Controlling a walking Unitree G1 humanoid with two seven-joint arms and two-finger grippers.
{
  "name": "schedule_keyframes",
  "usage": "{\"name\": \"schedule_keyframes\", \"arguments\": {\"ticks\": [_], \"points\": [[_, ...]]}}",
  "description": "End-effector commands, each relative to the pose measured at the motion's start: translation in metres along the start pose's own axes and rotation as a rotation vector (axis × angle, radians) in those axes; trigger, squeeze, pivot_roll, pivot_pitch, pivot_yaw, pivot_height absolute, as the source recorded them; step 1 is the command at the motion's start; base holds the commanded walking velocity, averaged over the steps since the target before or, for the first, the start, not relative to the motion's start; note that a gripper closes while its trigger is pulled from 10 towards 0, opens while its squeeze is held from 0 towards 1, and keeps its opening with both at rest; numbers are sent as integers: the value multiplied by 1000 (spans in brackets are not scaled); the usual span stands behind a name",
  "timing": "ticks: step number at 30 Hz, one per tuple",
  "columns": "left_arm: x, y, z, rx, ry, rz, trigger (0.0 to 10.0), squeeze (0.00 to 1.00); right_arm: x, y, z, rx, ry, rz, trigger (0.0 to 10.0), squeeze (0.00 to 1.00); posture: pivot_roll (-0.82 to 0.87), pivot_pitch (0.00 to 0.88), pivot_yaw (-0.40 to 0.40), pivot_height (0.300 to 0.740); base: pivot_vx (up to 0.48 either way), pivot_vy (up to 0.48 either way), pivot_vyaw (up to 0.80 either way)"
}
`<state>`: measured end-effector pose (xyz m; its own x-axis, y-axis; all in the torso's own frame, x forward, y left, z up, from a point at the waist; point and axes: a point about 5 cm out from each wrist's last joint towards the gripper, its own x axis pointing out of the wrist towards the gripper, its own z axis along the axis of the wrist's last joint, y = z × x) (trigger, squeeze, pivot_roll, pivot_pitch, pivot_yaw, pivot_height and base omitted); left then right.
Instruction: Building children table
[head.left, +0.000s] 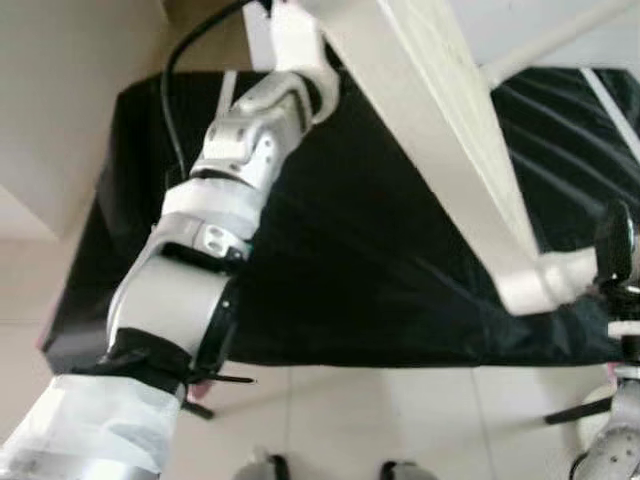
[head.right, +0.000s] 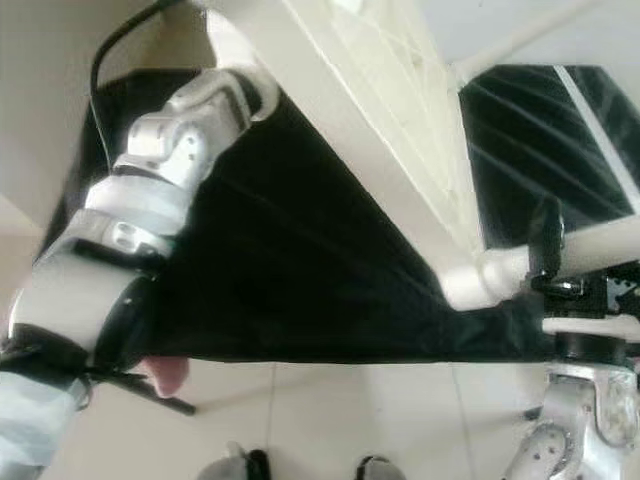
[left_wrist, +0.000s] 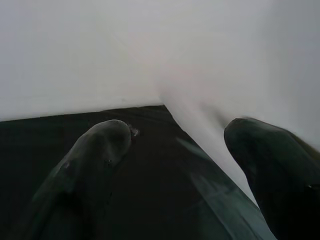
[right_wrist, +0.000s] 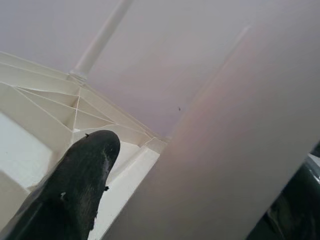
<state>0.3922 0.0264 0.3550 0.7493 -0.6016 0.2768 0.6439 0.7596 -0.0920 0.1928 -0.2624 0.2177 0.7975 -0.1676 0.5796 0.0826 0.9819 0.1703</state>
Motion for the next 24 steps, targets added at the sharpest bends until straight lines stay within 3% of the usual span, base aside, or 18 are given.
{"name": "schedule_keyframes", "arguments": {"ticks": [1, 24], "points": [[0, -33, 25, 44, -96, -412, 10000, 0, -163, 28, -56, 296, 539, -415, 10000, 0, -185, 196, 208, 740, 0, 0, 0], [0, -33, 25, 44, -96, -412, 10000, 0, -163, 28, -56, 296, 539, -415, 10000, 0, -185, 196, 208, 740, 0, 0, 0]]}}
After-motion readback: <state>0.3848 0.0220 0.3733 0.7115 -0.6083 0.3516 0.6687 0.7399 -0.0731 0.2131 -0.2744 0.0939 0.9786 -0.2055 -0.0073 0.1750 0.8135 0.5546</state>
